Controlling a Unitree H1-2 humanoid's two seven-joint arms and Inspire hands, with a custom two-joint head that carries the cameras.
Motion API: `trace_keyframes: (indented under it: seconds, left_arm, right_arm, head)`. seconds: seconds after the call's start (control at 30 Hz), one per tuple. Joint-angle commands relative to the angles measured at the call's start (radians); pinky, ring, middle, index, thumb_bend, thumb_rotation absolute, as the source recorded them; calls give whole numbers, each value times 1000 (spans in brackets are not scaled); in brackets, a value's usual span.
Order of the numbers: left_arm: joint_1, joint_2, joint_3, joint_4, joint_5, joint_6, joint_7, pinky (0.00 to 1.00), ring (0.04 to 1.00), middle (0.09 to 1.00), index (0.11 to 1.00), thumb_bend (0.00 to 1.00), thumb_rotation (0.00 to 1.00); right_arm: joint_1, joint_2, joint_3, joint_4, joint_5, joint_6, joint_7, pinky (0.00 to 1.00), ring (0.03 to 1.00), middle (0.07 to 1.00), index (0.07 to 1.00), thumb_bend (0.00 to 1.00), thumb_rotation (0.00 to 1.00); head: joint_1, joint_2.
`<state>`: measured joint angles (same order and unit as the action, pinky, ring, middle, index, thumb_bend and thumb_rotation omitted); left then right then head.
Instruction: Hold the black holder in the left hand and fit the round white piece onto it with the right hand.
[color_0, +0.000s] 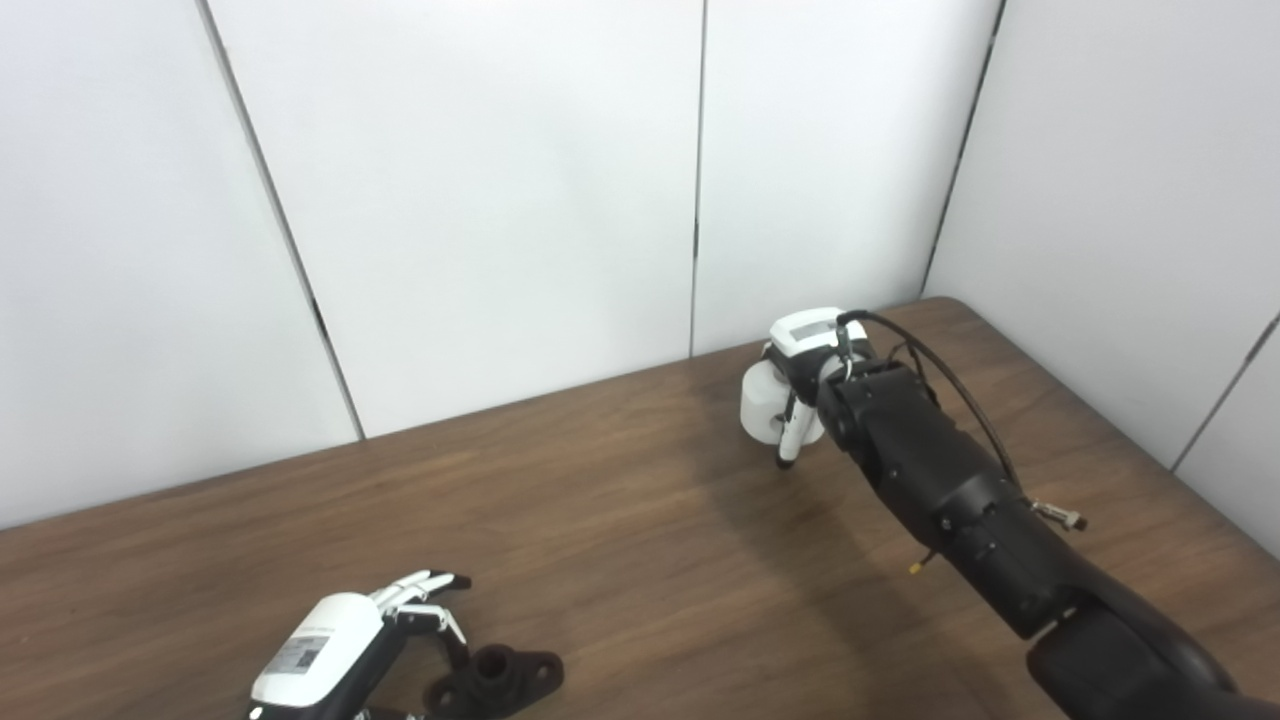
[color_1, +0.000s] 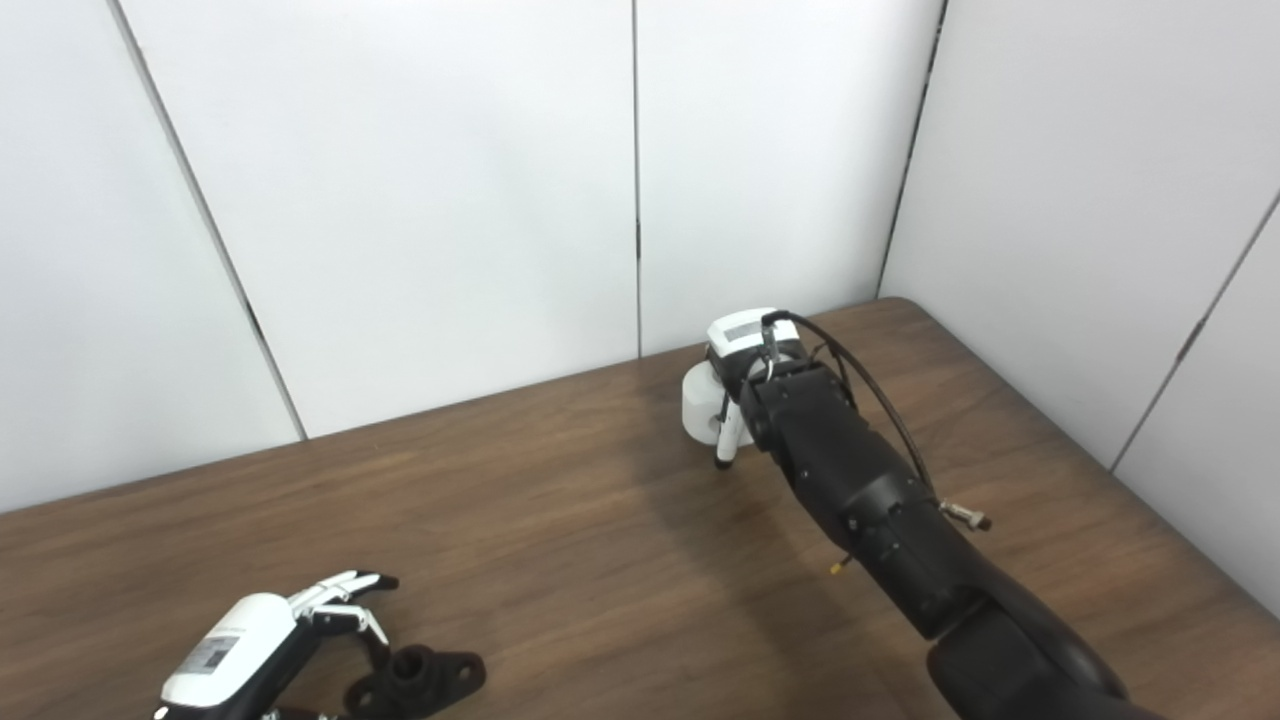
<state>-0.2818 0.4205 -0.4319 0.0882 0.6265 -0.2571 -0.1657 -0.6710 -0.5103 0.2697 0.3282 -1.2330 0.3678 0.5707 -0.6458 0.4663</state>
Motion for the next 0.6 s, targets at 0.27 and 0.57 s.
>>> trace_keyframes:
  seconds: [0.27, 0.57]
  left_arm:
    - [47, 35, -8, -8, 12, 52, -97, 820, 914, 889, 488, 522, 50]
    - [53, 33, 1, -16, 10, 44, -103, 812, 906, 883, 488, 522, 50]
  right_arm:
    - [-32, -47, 0, -14, 38, 31, -78, 993, 922, 869, 660, 853, 276]
    - [1, -63, 5, -63, 45, 20, -189, 950, 798, 733, 483, 520, 149]
  head:
    - [6, 11]
    - [20, 13]
